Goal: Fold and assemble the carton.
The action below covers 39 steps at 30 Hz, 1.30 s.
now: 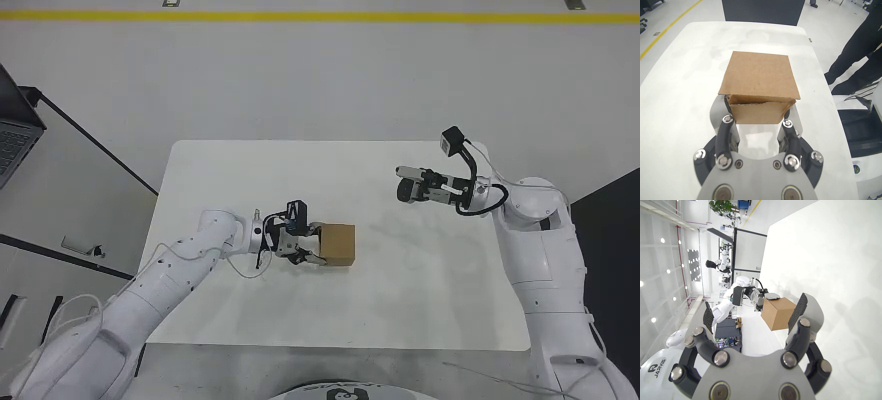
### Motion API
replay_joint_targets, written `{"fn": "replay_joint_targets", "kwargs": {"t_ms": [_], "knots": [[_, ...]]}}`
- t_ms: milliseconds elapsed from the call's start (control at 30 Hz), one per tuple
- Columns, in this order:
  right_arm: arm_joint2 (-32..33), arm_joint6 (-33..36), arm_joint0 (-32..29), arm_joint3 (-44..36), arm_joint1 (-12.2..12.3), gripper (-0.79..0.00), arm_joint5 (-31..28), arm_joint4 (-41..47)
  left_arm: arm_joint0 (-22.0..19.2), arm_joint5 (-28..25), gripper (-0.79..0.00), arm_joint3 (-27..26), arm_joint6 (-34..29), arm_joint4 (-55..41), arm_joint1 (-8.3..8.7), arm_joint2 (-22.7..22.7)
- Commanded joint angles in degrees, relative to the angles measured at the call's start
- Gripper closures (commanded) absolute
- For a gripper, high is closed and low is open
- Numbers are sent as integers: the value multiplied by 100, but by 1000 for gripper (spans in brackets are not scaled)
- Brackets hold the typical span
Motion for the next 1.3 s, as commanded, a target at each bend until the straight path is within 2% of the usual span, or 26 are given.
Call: {"fn": "replay_joint_targets", "kwargs": {"t_ms": [0,433,833,1267], "knots": [[0,0,0,0,0,-785,0,0,51,143,0,34,-74,-35,4,-39],[0,0,0,0,0,-785,0,0,-124,112,0,613,153,122,-81,-18],[0,0,0,0,0,-785,0,0,-232,-65,0,1029,816,361,-216,211],[0,0,0,0,0,-785,0,0,-357,-20,0,1548,1298,568,-409,481]]}}
